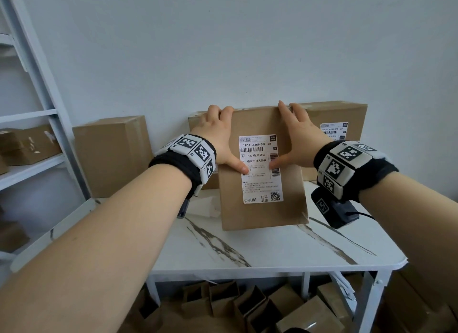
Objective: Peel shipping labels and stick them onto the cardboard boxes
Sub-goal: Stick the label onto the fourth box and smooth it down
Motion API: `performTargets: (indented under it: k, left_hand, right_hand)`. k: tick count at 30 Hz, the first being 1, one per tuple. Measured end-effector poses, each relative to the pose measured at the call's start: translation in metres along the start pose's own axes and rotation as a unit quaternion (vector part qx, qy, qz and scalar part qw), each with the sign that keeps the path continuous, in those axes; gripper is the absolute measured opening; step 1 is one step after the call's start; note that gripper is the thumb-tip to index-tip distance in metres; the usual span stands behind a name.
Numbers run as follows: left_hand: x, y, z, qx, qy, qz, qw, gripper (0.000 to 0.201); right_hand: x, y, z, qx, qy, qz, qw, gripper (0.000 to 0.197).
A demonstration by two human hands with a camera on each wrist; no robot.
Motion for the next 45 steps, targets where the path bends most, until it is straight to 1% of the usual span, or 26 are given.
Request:
performTargets:
  k: [2,5,9,12,15,21,25,30,33,36,39,45]
  left_hand:
    - [0.001,0.000,-0.001,0.000,-0.003,-0.004,1.000,0.134]
    - [0.003,0.000,-0.002,-0.019,-0.003,-0.006,1.000,0.139]
    - [0.008,-0.005,-0.007,-0.083,0.003,0.012,0.996,0.158]
    - [0.013,-0.011,-0.010,-0.098,0.011,0.024,0.995,0.164]
    - [0.016,-0.013,-0.013,-0.109,0.008,0.032,0.993,0.163]
    - [0.021,-0.025,-0.021,-0.121,-0.025,0.038,0.992,0.159]
    - [0.028,-0.040,-0.020,-0.076,-0.048,0.049,0.995,0.155]
    - [0.026,-0.041,-0.013,-0.028,-0.068,0.050,0.996,0.150]
    - [0.025,-0.038,-0.009,-0.007,-0.079,0.036,0.996,0.148]
    - [0.025,-0.034,-0.006,-0.005,-0.072,0.029,0.997,0.147]
    - [0.022,-0.031,-0.007,-0.026,-0.057,0.027,0.998,0.148]
    - [-0.001,-0.011,-0.007,-0.033,-0.009,-0.021,0.999,0.148]
  right_hand:
    - [0.004,-0.002,-0.001,0.030,-0.009,0.022,0.999,0.150]
    - [0.008,-0.005,0.001,0.069,-0.013,0.037,0.997,0.160]
    - [0.009,-0.004,0.000,0.070,-0.017,0.028,0.997,0.160]
    - [0.007,-0.005,0.000,0.060,-0.024,0.025,0.998,0.157]
    - [0.005,-0.005,0.001,0.051,-0.024,0.023,0.998,0.156]
    - [0.001,-0.004,0.001,0.049,-0.026,0.022,0.998,0.155]
    - [-0.001,-0.004,0.002,0.053,-0.028,0.019,0.998,0.154]
    - [-0.002,-0.004,0.002,0.053,-0.036,0.018,0.998,0.153]
    - [-0.002,-0.003,0.002,0.052,-0.039,0.018,0.998,0.153]
    - [-0.002,-0.003,0.002,0.054,-0.040,0.020,0.998,0.153]
    - [-0.002,-0.003,0.003,0.052,-0.039,0.021,0.998,0.153]
    - [0.001,-0.003,0.001,0.051,-0.040,0.020,0.998,0.153]
Point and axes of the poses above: each hand's wrist, its own x-axis away from the middle knuckle, its own y-axis out of the back of the hand, z = x × y, the point moved 6 cm from there along -x, towards the middle knuckle, and after that the axes turned 9 degrees about -x, right-handed, at the moved point
